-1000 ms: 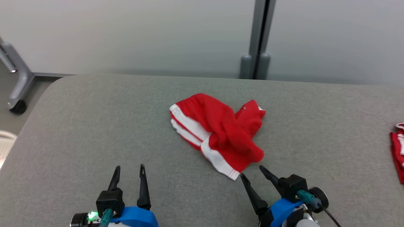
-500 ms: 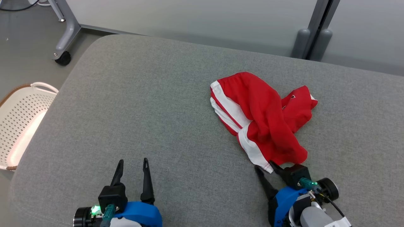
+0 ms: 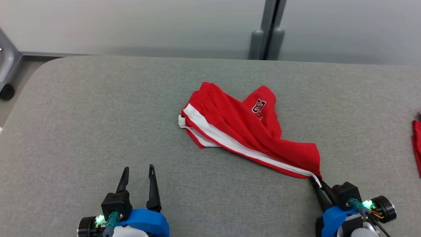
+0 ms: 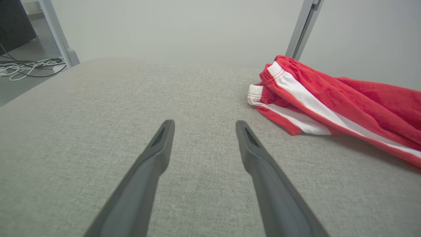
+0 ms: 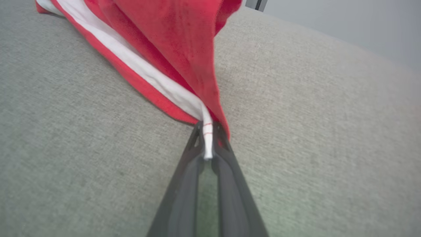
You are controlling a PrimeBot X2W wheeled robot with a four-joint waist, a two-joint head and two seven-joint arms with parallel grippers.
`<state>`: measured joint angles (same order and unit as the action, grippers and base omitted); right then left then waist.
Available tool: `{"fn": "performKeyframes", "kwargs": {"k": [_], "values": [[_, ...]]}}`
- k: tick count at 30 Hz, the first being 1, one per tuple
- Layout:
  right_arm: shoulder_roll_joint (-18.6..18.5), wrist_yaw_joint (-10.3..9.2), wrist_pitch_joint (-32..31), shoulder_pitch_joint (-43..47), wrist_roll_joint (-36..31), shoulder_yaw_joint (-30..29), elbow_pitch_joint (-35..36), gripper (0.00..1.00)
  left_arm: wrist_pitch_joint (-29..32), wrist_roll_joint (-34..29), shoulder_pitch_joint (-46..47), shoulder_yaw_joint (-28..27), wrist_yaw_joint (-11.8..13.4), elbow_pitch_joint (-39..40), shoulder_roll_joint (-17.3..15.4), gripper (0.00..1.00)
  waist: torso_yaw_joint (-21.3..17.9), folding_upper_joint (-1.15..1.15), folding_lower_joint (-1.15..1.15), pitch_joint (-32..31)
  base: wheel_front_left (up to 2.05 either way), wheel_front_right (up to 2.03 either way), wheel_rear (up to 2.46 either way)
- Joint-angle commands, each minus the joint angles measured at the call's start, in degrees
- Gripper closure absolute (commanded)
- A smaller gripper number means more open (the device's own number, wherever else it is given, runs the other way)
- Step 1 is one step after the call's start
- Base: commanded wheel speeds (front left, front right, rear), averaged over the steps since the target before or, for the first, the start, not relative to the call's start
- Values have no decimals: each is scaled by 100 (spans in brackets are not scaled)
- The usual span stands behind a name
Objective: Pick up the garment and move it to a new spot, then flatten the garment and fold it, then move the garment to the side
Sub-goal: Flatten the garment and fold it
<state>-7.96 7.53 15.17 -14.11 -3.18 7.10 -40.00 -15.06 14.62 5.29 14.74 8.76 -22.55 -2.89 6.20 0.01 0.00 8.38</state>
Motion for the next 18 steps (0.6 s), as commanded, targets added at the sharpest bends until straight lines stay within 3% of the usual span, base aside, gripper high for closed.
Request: {"fn": "performKeyframes", "kwargs": {"k": [1, 9, 11, 18], "values": [[-87, -8, -2, 108, -92, -60, 84, 100, -15, 18, 94, -4, -3, -22, 0, 0, -284, -1, 0, -191, 0, 0, 0], [-300, -6, 0, 286, -210, -107, 401, 100, -15, 33, 54, 6, -54, -91, 0, 0, -753, -1, 0, -301, 0, 0, 0], [-266, -6, 0, 300, -194, -162, 377, 0, -15, 71, 50, 36, -91, -108, 0, 0, -830, -1, 0, -301, 0, 0, 0], [-35, -5, 0, 178, -117, -136, 730, 0, -15, 45, 439, 217, -372, -299, 0, 0, -1141, -1, 0, -73, 0, 0, 0]]}}
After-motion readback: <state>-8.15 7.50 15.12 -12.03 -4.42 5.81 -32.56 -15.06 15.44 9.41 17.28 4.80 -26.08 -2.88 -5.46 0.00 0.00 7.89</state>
